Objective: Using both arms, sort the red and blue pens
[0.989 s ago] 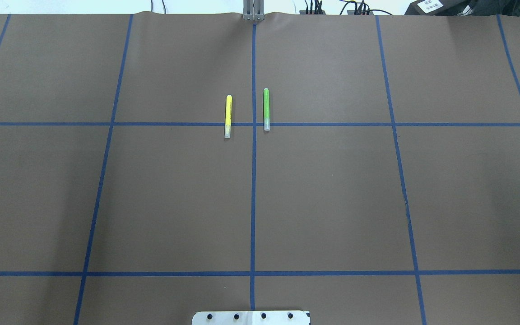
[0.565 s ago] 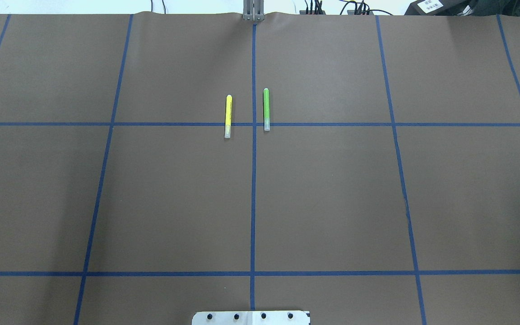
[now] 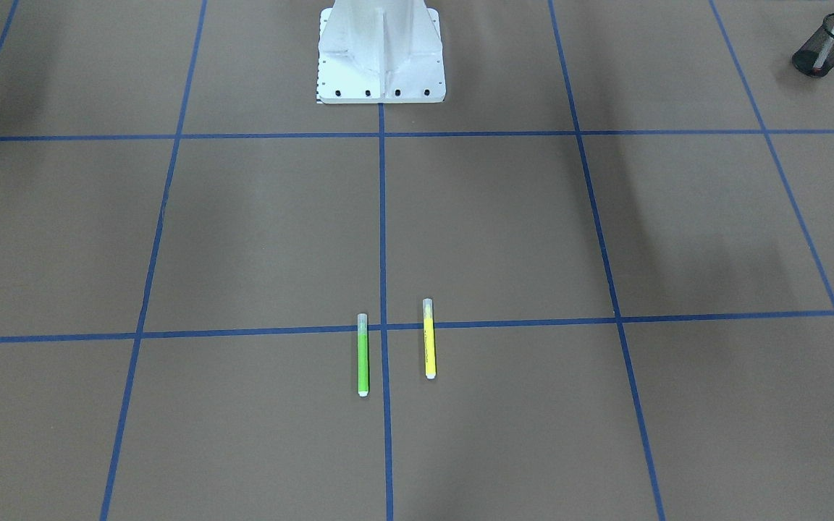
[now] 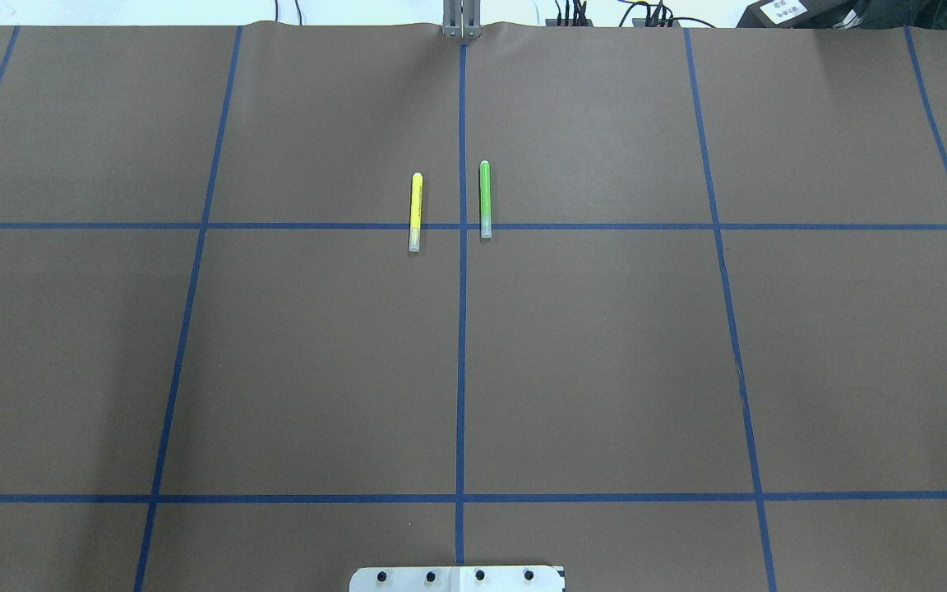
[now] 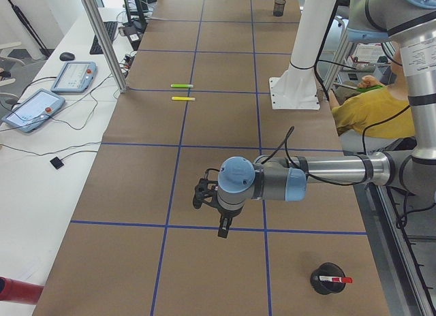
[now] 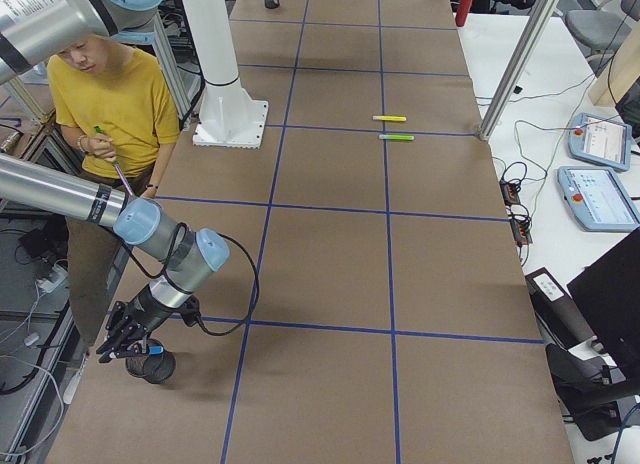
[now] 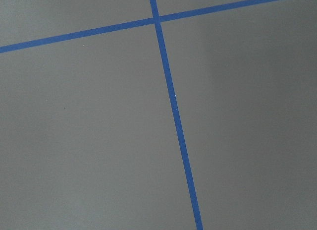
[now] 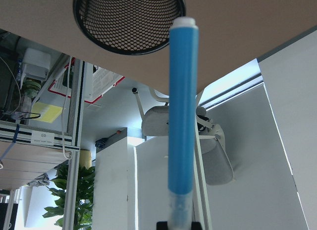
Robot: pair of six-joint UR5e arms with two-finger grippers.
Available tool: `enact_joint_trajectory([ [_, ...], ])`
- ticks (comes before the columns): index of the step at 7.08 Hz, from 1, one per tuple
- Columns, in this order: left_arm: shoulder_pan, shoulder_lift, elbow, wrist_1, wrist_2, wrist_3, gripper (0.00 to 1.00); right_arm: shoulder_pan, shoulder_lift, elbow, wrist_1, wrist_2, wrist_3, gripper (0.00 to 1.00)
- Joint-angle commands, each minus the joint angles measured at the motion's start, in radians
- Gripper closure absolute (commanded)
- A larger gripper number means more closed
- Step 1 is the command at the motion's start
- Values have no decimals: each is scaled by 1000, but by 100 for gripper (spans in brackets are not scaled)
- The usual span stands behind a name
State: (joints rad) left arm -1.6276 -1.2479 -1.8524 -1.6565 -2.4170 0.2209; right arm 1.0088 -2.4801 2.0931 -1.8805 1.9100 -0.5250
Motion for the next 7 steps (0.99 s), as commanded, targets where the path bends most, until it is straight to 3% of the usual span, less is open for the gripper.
enact_joint_trajectory([
  [1,0,2,-1,-6,-7,0,0,-1,0,-11,7,47,-1,100],
  [5,0,2,-5,-6,-13,0,0,-2,0,-62,7,72,-4,100],
  [7,0,2,-5,-8,-13,0,0,-2,0,-68,7,134,-3,100],
])
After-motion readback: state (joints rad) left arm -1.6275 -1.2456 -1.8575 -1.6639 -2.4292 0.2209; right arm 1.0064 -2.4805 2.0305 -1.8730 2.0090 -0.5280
